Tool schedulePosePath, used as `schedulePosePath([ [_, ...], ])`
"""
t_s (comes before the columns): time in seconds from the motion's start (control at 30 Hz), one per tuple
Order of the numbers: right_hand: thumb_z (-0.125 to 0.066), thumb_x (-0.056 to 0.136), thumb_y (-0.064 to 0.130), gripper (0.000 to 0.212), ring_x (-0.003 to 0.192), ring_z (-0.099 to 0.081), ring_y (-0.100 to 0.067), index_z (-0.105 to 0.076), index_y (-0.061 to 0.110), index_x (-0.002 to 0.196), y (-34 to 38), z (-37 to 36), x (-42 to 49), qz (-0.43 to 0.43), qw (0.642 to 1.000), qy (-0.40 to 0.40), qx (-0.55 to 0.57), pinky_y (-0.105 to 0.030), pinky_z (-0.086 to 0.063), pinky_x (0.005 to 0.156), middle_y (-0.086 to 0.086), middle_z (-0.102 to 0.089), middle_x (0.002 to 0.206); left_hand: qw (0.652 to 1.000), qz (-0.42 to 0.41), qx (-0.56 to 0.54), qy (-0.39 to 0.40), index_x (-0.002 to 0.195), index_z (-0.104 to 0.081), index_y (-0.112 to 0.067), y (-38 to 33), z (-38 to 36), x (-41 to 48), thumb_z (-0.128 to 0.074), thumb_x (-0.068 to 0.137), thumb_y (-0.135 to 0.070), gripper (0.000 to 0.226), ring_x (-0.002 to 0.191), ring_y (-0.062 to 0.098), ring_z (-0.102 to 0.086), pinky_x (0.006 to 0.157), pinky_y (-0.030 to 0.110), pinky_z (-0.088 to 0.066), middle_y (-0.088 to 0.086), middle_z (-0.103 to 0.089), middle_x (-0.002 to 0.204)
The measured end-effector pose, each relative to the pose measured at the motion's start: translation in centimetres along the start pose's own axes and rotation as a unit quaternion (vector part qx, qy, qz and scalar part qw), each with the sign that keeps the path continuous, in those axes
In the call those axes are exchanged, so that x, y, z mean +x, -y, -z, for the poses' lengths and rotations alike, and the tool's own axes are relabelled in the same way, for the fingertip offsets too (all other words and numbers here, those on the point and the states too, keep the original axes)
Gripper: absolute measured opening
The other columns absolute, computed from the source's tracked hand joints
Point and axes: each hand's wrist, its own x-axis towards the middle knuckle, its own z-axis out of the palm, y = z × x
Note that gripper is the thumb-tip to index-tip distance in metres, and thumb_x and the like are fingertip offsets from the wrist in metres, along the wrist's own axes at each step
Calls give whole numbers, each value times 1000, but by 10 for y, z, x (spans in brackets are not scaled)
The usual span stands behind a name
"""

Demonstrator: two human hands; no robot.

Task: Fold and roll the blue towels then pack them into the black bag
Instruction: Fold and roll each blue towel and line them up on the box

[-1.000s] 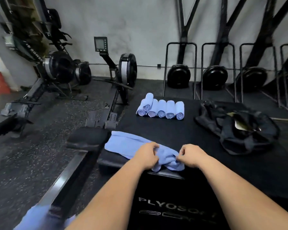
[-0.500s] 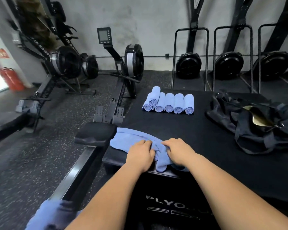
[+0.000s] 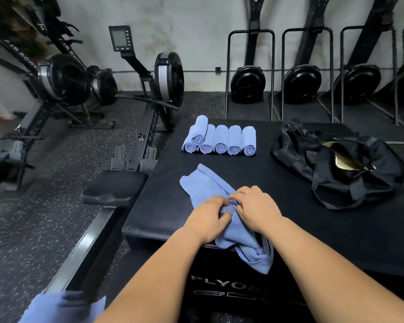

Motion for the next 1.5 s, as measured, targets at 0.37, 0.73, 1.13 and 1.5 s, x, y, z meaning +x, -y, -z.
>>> schedulePosePath([
  [0.37,-33,103,34,46,132,-35,-25,-53,19,141,-27,-13,-4,-169,982,3,-80,-41,-37,99,6,-48,143,979,-94,143,-107,140,-59,-17,29,-13,0,-44,101,-55,57,155,27,-30,123,43,-31,6,-44,160],
  [0.73,-41,109,38,50,153,-31,-19,-41,25,158,-34,-20,-8,24,998,0,55,-37,-32,121,5,-32,168,990,-16,109,-89,157,-36,-24,10,-16,0,-58,101,-33,61,152,24,-28,95,44,-55,2,-9,171],
  [1.13,-26,108,51,60,156,-15,-27,-25,23,162,-41,-30,-20,-168,986,13,-3,-47,-24,123,-2,-8,174,977,-10,210,-35,157,-40,-39,22,2,-9,-49,104,-48,55,141,17,-41,104,40,-48,-14,-47,156],
  [1.5,-39,105,54,72,161,-11,-19,-14,27,168,-51,-19,-22,-58,997,27,40,-43,-20,128,7,-7,175,935,-15,346,-74,125,-63,-27,6,27,3,-35,103,-45,40,118,25,-49,94,41,-40,-3,-60,128],
])
